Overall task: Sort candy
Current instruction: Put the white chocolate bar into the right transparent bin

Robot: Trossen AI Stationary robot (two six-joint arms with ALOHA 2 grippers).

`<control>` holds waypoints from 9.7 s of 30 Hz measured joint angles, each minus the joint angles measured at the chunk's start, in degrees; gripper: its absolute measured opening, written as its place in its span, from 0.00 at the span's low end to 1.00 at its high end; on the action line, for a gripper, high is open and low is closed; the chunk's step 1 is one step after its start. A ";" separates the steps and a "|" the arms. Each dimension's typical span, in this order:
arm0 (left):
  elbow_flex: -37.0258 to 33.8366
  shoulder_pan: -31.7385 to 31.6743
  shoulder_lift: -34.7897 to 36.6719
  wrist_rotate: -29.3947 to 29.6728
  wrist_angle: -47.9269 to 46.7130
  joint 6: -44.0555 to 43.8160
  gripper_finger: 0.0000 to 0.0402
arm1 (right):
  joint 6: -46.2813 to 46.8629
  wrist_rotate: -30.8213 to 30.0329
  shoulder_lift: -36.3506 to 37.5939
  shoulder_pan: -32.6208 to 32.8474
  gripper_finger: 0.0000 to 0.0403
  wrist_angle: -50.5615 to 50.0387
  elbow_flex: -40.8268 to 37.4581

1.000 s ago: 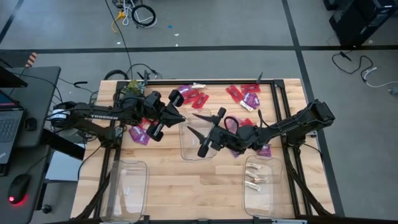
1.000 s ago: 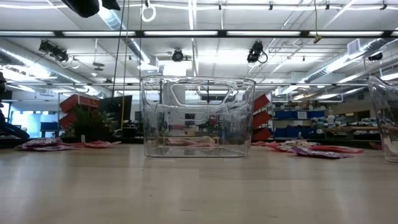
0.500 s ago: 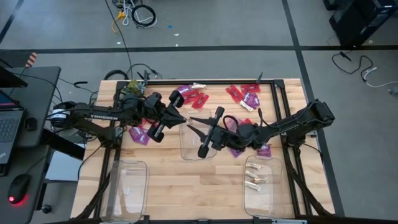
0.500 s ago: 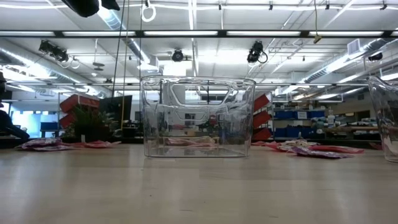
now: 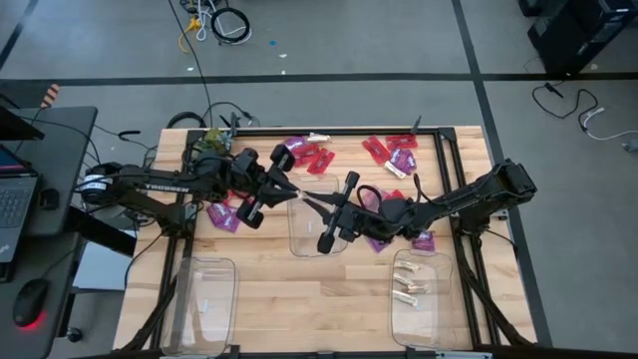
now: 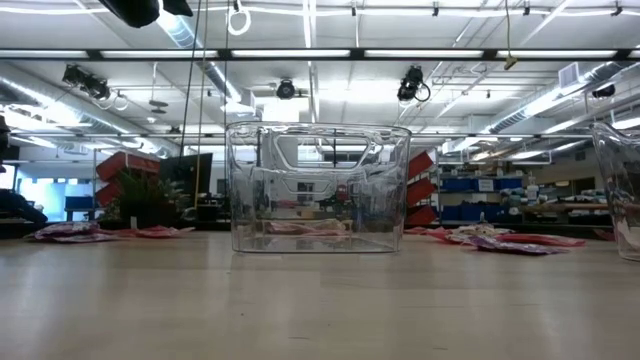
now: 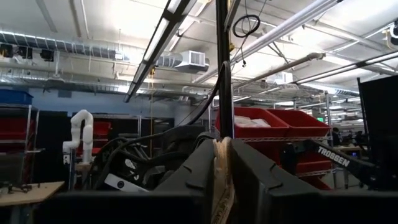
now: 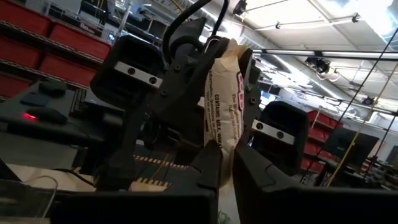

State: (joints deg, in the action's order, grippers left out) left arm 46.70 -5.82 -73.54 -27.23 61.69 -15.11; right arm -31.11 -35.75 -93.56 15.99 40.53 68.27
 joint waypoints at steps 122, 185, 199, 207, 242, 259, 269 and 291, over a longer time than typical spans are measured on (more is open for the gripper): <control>-0.02 -12.13 7.65 7.11 -66.42 22.37 0.29 | 50.42 15.91 -4.74 -44.92 0.61 -97.07 -4.55; 1.41 -12.15 7.31 13.85 -68.32 22.49 0.29 | 99.26 30.36 17.90 19.33 0.02 -108.09 -8.59; 14.58 -18.72 -1.50 13.86 -81.64 28.00 0.29 | 99.37 36.35 7.38 26.31 0.02 -105.73 -8.59; 25.53 -25.65 -12.03 11.52 -89.66 32.35 0.24 | 97.09 40.27 1.74 26.27 0.03 -104.84 -8.59; 51.56 -39.17 -42.36 6.67 -102.99 43.44 0.07 | 83.35 12.93 20.25 12.33 0.56 -92.34 -8.61; 51.56 -38.64 -46.28 7.80 -94.89 43.57 0.37 | 49.31 17.45 20.28 -14.25 0.59 -73.79 -8.61; 51.56 -38.23 -48.85 12.11 -93.61 43.40 0.37 | 38.18 22.99 20.28 -24.88 0.58 -65.03 -8.61; 51.74 -37.94 -56.38 15.92 -88.00 42.96 0.37 | 34.31 28.35 19.85 -37.38 0.59 -61.94 -8.61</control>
State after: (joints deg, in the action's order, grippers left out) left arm 98.44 -43.77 -129.92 -11.31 -26.31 27.86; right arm 3.20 -7.40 -73.71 -21.39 -21.41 59.66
